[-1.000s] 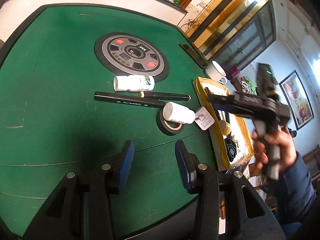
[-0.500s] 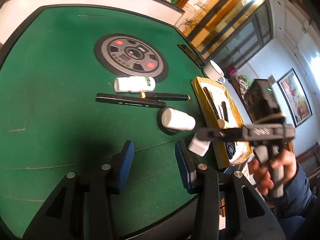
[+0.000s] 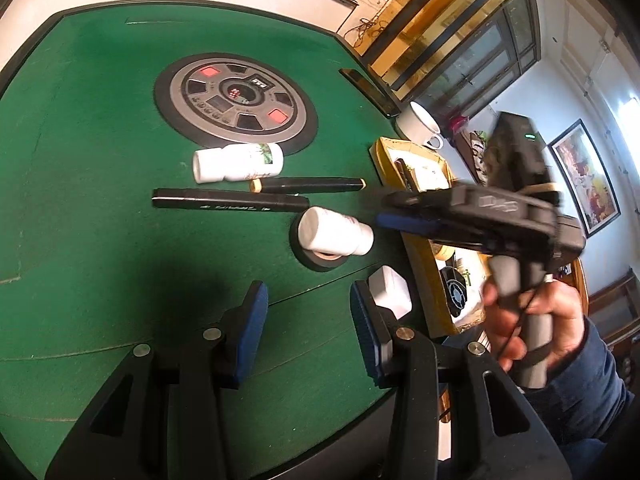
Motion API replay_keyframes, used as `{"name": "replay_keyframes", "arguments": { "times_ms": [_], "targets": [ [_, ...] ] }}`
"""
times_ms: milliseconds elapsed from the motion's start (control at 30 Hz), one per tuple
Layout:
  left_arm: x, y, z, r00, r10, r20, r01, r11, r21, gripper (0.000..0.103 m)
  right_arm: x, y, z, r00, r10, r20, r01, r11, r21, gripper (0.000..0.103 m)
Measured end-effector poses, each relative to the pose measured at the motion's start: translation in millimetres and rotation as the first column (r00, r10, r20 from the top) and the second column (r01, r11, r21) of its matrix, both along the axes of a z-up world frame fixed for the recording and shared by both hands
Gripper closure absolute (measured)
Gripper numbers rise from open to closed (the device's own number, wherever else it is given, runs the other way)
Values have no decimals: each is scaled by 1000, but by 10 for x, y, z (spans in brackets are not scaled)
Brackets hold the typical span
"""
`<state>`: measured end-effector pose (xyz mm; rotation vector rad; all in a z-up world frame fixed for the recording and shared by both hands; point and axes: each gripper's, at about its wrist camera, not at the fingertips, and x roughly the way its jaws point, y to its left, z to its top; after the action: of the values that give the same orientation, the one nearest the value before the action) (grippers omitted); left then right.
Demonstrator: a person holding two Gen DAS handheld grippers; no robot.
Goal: Organize rigid objects
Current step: 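Move both grippers back over the table toward the remaining items, then grasp the red-label white bottle with the left gripper while the right gripper grasps the white square box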
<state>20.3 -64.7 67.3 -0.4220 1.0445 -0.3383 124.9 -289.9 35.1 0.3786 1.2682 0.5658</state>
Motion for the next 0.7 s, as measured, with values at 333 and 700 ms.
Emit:
{"name": "replay_keyframes", "arguments": {
  "times_ms": [333, 700],
  "targets": [
    [-192, 369, -159, 996, 88, -35, -89, 996, -14, 62, -527, 611, 120, 964, 266, -16, -263, 958, 112, 49],
    [35, 290, -249, 980, 135, -144, -165, 960, -228, 43, -667, -238, 297, 999, -27, 22, 25, 998, 64, 48]
  ]
}}
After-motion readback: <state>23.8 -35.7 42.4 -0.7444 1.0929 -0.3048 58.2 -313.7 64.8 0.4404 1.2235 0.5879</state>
